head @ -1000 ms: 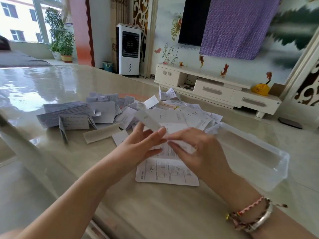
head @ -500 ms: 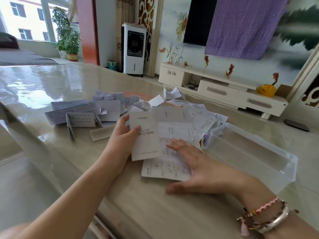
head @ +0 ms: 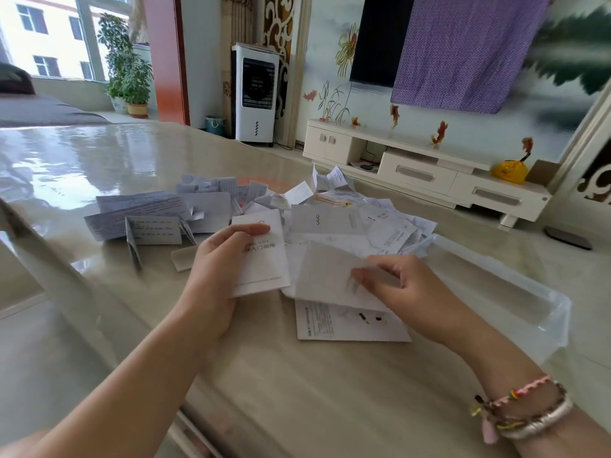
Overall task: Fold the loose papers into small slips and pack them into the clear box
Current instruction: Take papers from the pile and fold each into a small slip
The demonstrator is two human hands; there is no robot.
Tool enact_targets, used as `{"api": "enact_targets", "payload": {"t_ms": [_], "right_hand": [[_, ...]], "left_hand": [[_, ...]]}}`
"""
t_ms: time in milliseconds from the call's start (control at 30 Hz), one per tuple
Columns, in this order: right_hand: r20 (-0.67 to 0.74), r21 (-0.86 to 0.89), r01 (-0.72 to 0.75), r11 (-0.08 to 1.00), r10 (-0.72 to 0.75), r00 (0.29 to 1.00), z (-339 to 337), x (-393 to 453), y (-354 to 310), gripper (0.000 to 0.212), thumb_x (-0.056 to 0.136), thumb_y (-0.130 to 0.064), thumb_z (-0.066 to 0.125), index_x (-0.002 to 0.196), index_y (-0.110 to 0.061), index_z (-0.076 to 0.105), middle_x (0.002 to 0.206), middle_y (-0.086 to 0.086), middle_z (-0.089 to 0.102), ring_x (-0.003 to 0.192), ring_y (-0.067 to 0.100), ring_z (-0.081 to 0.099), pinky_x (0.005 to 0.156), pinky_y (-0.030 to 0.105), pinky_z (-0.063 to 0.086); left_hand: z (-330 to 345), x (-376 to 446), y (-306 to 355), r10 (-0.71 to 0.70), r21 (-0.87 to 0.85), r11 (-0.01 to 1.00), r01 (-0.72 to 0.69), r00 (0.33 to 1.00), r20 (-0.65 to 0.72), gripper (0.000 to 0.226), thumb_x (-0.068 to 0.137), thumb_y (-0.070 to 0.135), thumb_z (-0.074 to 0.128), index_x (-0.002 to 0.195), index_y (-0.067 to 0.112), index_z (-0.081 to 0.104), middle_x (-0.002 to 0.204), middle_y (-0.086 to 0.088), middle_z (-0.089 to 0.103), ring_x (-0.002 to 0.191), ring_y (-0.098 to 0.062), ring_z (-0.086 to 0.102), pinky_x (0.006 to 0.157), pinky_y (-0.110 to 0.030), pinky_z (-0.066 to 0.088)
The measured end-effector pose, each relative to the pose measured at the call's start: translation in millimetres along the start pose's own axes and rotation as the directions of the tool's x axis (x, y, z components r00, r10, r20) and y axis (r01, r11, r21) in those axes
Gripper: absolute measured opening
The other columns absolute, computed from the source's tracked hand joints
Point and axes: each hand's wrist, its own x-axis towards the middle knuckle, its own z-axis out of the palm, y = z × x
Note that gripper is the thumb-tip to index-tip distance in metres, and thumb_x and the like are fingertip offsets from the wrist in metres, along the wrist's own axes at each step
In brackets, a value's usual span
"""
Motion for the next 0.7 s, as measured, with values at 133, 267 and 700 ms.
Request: {"api": "enact_targets", "payload": {"t_ms": [133, 267, 700], "right_hand": [[-0.279, 0.088, -0.056, 0.995, 0.079, 0.957, 2.3, 4.4, 0.8, 0.02, 0.097, -0.027, 0.055, 0.089, -0.017, 0.07, 0.078, 0.001, 0.07, 0.065, 0.006, 0.062, 0.058, 0.021, 0.047], [-0.336, 0.226, 0.004, 0.974, 0.074, 0.939, 7.4, 4.7, -4.8, 0.016, 0.098, -0.023, 0.054, 0.1, -0.017, 0.069, 0.087, 0.005, 0.07, 0.074, 0.011, 0.066, 0.06, 0.02, 0.051], [-0.13, 0.169, 0.046, 0.985, -0.024, 0.991, 24.2, 7.6, 1.4, 0.046, 0.084, -0.022, 0.073, 0.121, -0.031, 0.048, 0.129, -0.022, 0.052, 0.118, -0.012, 0.048, 0.088, 0.023, 0.051]], "left_hand": [[-2.1, 0.3, -2.4, 0.027, -0.002, 1.0, -0.027, 0.999, -0.034, 0.02, 0.091, 0.007, 0.057, 0.084, 0.017, 0.073, 0.088, -0.005, 0.069, 0.073, -0.019, 0.063, 0.066, -0.033, 0.054], [3.1, -1.4, -6.4, 0.028, 0.166, 0.986, -0.034, 0.999, 0.035, 0.008, 0.087, 0.023, 0.069, 0.087, 0.018, 0.075, 0.089, -0.004, 0.074, 0.076, -0.019, 0.066, 0.078, -0.039, 0.055], [12.1, -13.1, -5.5, -0.067, 0.196, 0.981, -0.002, 0.937, 0.343, 0.032, 0.076, 0.025, 0.068, 0.097, 0.001, 0.071, 0.092, -0.018, 0.073, 0.069, -0.022, 0.068, 0.058, -0.026, 0.057]]}}
